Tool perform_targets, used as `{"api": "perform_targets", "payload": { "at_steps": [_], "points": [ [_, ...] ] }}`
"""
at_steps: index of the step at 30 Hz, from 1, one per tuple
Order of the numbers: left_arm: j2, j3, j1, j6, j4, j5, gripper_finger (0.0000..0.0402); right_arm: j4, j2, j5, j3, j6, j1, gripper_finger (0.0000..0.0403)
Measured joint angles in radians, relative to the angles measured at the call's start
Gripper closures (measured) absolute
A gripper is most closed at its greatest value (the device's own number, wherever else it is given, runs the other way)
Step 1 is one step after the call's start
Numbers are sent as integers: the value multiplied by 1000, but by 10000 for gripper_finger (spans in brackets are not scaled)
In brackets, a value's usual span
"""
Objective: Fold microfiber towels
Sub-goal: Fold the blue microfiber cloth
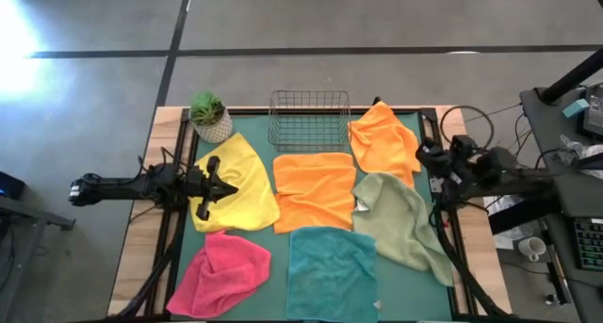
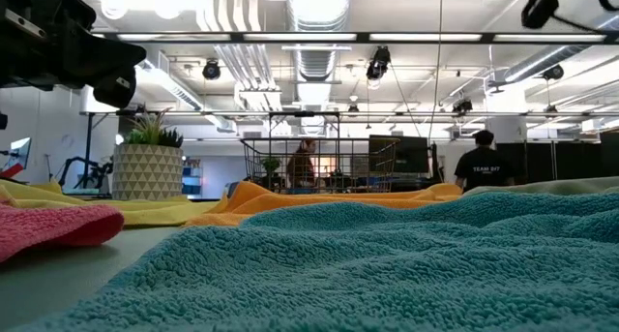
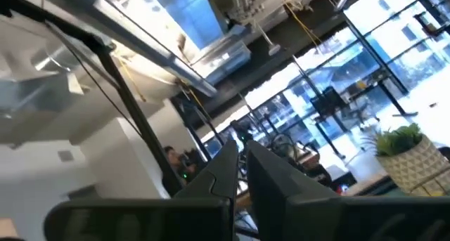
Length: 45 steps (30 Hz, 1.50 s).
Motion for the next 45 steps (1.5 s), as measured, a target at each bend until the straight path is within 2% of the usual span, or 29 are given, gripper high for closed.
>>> {"api": "perform_targets", "payload": {
  "at_steps": [9, 14, 20, 26, 35, 41, 45],
  "points": [
    [0, 0, 0, 0, 0, 0, 402, -557, 332, -102, 375, -1, 9, 380],
    [0, 0, 0, 0, 0, 0, 402, -710, 463, -108, 501, -3, 68, 380],
    [0, 0, 0, -1, 1, 0, 402, -753, 589, -95, 572, -3, 205, 380],
    [0, 0, 0, -2, 18, 0, 402, -756, 713, 1, 596, 9, 342, 381],
    [0, 0, 0, -8, 154, 0, 402, -766, 851, 140, 641, 177, 533, 381],
    [0, 0, -1, -112, 192, -57, 402, -777, 930, 214, 665, 260, 621, 381],
    [5, 0, -1, -159, 192, -70, 402, -778, 979, 223, 686, 289, 656, 381]
  ]
}}
